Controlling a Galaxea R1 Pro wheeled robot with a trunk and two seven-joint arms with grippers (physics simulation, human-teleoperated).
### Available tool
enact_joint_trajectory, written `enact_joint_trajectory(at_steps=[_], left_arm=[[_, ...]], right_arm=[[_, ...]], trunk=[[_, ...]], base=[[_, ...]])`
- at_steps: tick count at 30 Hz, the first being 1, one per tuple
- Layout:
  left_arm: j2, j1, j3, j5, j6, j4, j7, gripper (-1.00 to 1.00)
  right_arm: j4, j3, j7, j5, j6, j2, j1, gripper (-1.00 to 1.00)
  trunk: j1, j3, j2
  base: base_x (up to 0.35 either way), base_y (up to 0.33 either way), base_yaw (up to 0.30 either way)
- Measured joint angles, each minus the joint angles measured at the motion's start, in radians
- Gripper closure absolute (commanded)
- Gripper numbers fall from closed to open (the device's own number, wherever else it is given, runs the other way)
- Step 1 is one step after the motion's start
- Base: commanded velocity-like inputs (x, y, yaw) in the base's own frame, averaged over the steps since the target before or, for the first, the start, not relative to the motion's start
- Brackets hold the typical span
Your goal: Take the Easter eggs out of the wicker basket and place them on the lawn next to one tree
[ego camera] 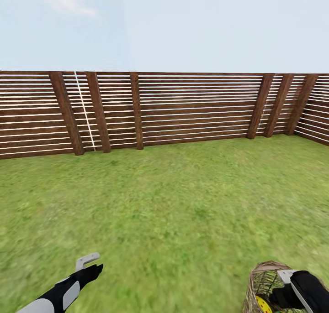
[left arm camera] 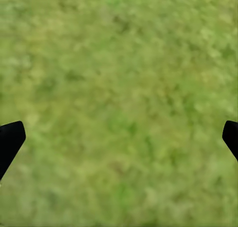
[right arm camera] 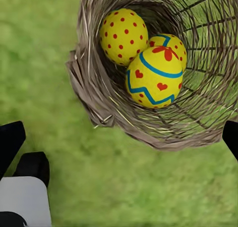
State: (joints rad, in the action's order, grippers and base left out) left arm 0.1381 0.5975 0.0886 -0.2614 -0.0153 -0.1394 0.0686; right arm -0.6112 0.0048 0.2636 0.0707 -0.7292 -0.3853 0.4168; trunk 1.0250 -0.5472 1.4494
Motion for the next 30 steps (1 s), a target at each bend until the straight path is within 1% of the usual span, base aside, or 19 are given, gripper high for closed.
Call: enact_joint_trajectory(at_steps=[4,8,12,17,24,30], left_arm=[[-0.001,0.000,0.000,0.000,0.000,0.000,0.000,-1.00],[-0.005,0.000,0.000,0.000,0.000,0.001,0.000,-1.00],[-0.017,0.000,0.000,0.002,0.000,0.001,-0.001,-1.00],[-0.021,0.000,-0.001,0.003,0.000,0.002,-0.001,-1.00],[-0.023,0.000,-0.001,0.003,0.000,0.003,-0.001,-1.00],[-0.024,0.000,-0.002,0.004,0.000,0.002,-0.001,-1.00]], right_arm=[[-0.001,-0.003,0.001,0.000,0.000,-0.010,0.000,-1.00],[-0.001,-0.003,0.001,0.000,0.000,-0.016,0.000,-1.00],[-0.001,-0.003,0.003,0.000,0.000,-0.022,0.000,-1.00],[-0.001,-0.003,0.003,0.000,0.000,-0.024,0.000,-1.00],[-0.001,-0.003,0.003,0.000,0.000,-0.024,0.000,-1.00],[-0.001,-0.002,0.003,0.000,0.000,-0.025,0.000,-1.00]], trunk=[[0.000,0.000,0.000],[-0.001,0.000,0.000],[0.000,0.000,0.000],[0.000,0.000,0.000],[0.000,0.000,0.000],[0.000,0.000,0.000]], base=[[0.077,0.018,0.000],[0.265,0.017,0.000],[0.260,0.002,0.000],[0.097,0.000,0.000],[0.264,0.000,0.000],[0.083,-0.015,0.000]])
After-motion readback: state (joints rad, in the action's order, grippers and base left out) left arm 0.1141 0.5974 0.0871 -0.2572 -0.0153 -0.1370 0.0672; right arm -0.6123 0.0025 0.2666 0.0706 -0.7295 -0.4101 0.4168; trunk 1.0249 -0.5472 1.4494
